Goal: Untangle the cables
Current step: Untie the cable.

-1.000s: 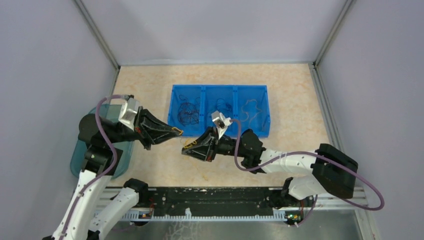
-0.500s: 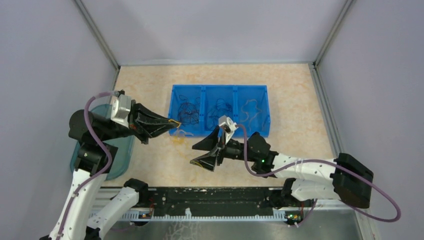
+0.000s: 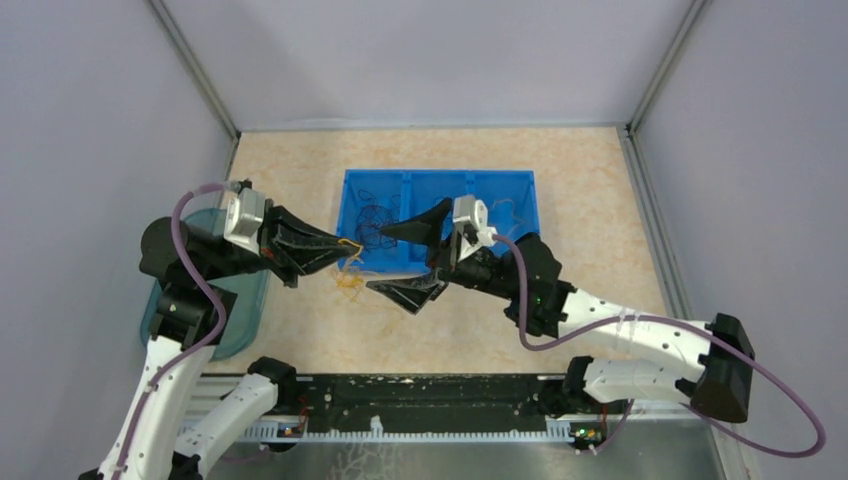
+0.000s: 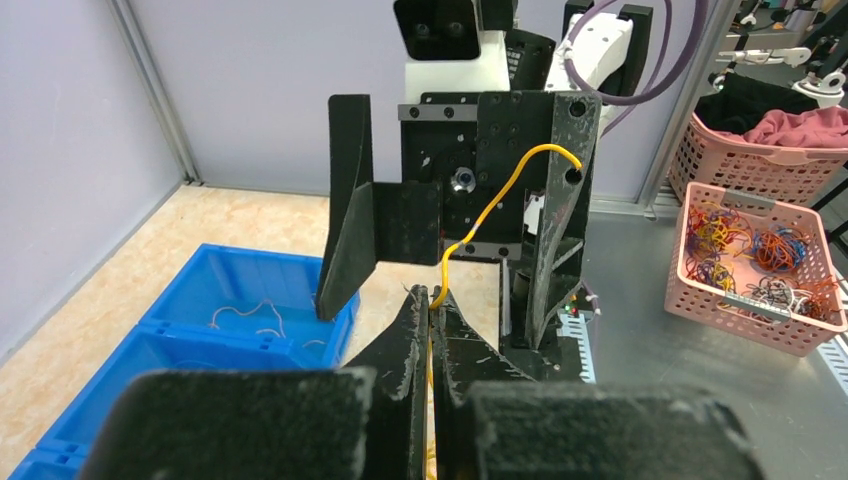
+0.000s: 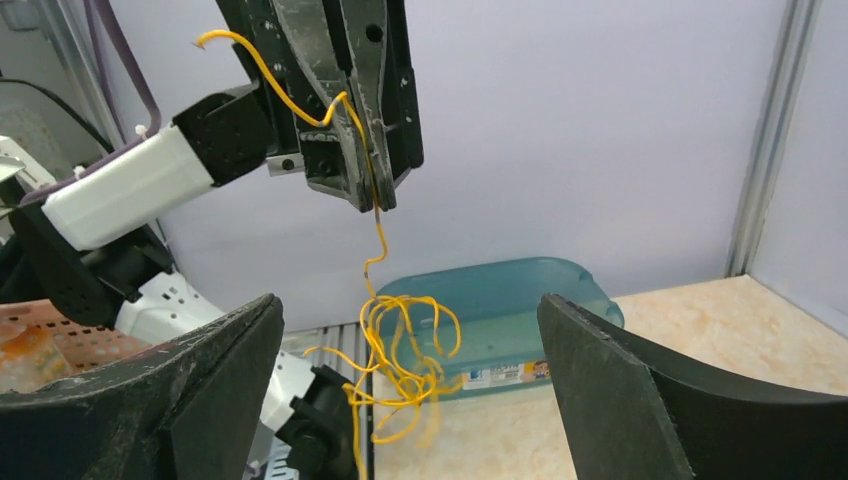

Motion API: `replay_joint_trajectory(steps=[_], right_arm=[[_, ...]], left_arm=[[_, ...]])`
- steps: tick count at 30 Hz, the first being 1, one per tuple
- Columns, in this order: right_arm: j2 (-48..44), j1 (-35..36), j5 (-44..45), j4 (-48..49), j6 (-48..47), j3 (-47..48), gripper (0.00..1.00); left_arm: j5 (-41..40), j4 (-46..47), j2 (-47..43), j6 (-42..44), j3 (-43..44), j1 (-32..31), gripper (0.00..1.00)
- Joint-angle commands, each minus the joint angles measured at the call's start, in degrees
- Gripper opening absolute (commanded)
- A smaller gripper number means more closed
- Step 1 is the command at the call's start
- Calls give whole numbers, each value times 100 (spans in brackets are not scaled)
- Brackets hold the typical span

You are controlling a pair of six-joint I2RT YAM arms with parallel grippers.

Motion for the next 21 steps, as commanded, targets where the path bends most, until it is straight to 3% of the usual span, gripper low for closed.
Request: replay_joint_trajectory(steps=[1, 3, 10, 16, 19, 21], right_arm=[[535, 40, -388, 615, -257, 397, 99], [803, 41, -563, 939, -148, 513, 98], [1369, 60, -758, 1476, 70, 895, 79], [1545, 112, -814, 1795, 209, 915, 68], [1627, 112, -979, 1773, 266, 966, 45], [1724, 107, -1086, 1808, 381, 1000, 37]], left_arm=[[76, 51, 35, -84, 98, -21, 1], [77, 47, 53, -105, 89, -21, 0], [70, 74, 60, -177, 57, -21, 1], [11, 16, -37, -154, -240, -21, 0], [-10, 27, -67, -153, -361, -21, 1], [-19, 57, -58, -170, -362, -21, 1]])
